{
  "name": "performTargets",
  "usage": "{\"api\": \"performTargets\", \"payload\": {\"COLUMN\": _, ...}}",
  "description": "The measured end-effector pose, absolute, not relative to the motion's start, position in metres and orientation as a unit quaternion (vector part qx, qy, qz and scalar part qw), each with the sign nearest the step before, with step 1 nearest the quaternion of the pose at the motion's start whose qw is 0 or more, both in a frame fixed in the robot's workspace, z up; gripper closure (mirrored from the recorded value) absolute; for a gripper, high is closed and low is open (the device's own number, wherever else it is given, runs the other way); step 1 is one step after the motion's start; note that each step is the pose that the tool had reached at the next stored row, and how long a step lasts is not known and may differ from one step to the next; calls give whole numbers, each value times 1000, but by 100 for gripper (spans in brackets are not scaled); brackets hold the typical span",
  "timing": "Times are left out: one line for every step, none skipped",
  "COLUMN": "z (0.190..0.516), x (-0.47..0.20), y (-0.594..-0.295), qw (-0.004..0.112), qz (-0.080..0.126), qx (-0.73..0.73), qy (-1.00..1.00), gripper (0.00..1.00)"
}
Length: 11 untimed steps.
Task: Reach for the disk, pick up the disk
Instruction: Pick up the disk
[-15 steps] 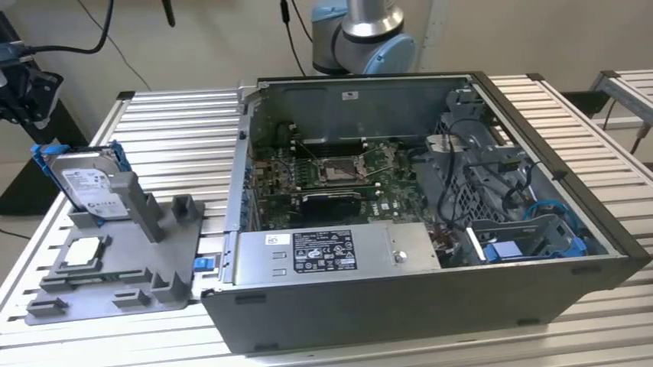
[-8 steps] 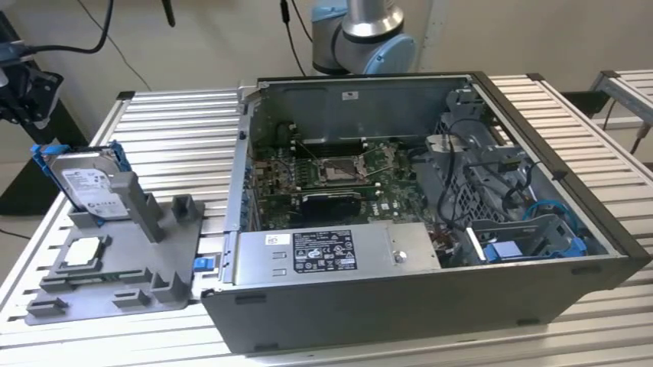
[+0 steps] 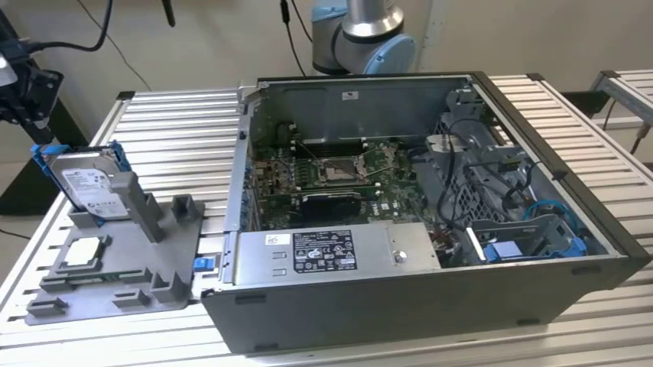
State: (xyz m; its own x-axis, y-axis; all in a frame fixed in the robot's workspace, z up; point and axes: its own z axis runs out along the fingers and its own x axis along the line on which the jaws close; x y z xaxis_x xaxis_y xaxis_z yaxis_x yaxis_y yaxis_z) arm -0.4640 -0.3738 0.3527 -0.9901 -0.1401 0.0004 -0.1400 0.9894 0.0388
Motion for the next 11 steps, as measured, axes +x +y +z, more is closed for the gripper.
{"api": "performTargets", "payload": {"z": 353, "x": -464, "y": -374, "qw": 2, "qz": -19, "qx": 77, "qy": -997, "gripper": 100}}
{"api": "performTargets", "payload": {"z": 353, "x": -464, "y": -374, "qw": 2, "qz": -19, "qx": 83, "qy": -996, "gripper": 100}}
{"api": "performTargets", "payload": {"z": 353, "x": -464, "y": -374, "qw": 2, "qz": -19, "qx": 90, "qy": -996, "gripper": 100}}
{"api": "performTargets", "payload": {"z": 353, "x": -464, "y": -374, "qw": 2, "qz": -19, "qx": 98, "qy": -995, "gripper": 100}}
{"api": "performTargets", "payload": {"z": 353, "x": -464, "y": -374, "qw": 2, "qz": -19, "qx": 105, "qy": -994, "gripper": 100}}
{"api": "performTargets", "payload": {"z": 353, "x": -464, "y": -374, "qw": 2, "qz": -19, "qx": 114, "qy": -993, "gripper": 100}}
{"api": "performTargets", "payload": {"z": 353, "x": -464, "y": -374, "qw": 3, "qz": -19, "qx": 122, "qy": -992, "gripper": 100}}
{"api": "performTargets", "payload": {"z": 353, "x": -464, "y": -374, "qw": 3, "qz": -19, "qx": 130, "qy": -991, "gripper": 100}}
{"api": "performTargets", "payload": {"z": 353, "x": -464, "y": -374, "qw": 3, "qz": -19, "qx": 138, "qy": -990, "gripper": 100}}
{"api": "performTargets", "payload": {"z": 353, "x": -464, "y": -374, "qw": 3, "qz": -19, "qx": 147, "qy": -989, "gripper": 100}}
{"api": "performTargets", "payload": {"z": 353, "x": -464, "y": -374, "qw": 3, "qz": -19, "qx": 155, "qy": -988, "gripper": 100}}
